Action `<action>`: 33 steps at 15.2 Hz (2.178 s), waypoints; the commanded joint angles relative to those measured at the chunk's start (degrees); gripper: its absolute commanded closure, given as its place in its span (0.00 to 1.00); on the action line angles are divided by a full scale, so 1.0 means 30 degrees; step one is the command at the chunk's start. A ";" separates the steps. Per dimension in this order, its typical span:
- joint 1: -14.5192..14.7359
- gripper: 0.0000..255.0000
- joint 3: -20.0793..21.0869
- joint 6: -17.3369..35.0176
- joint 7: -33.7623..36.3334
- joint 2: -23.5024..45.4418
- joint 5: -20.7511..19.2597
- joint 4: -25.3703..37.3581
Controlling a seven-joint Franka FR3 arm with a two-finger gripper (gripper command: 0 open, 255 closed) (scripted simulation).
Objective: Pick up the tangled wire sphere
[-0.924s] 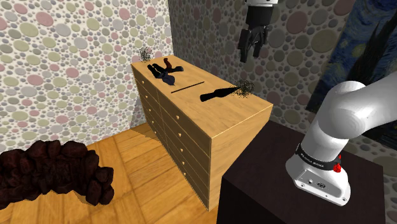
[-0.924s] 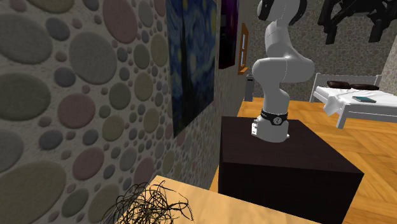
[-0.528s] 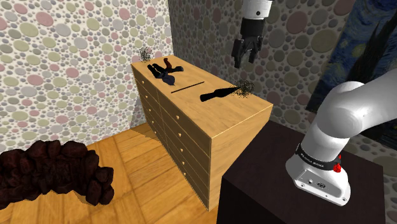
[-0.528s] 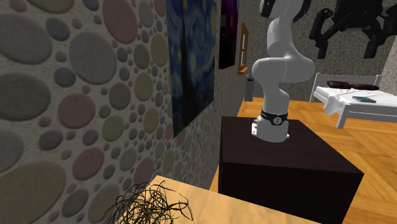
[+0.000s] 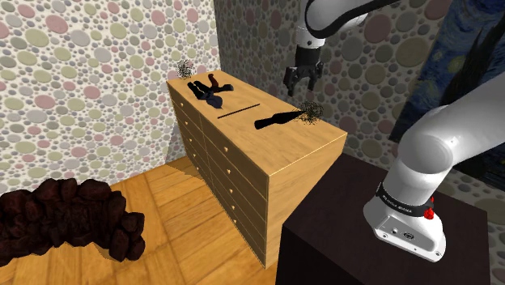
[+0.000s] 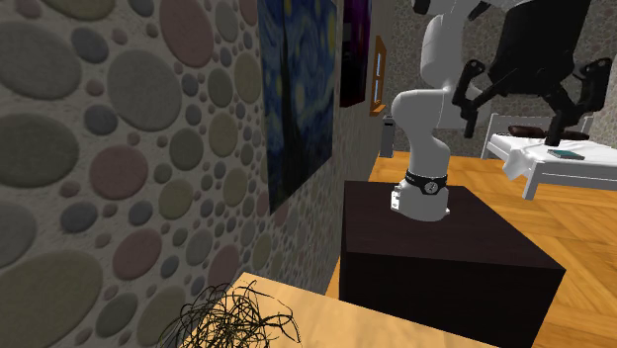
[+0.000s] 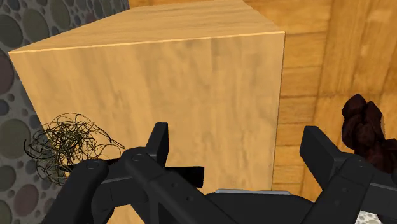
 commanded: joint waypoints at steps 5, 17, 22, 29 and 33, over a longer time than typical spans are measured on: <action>-0.1575 0.00 -0.0095 0.3568 0.1969 0.3150 -0.1232 0.0162; -0.4401 0.00 -0.1029 0.9001 0.6785 0.9940 -0.4671 0.2466; -0.5122 0.00 -0.1923 1.0525 0.8911 1.2665 -0.6092 0.4040; -0.5750 0.00 -0.3522 1.2124 1.1420 1.6282 -0.7252 0.6620; -0.5647 0.00 -0.3713 1.2941 1.1846 1.7094 -0.7572 0.6598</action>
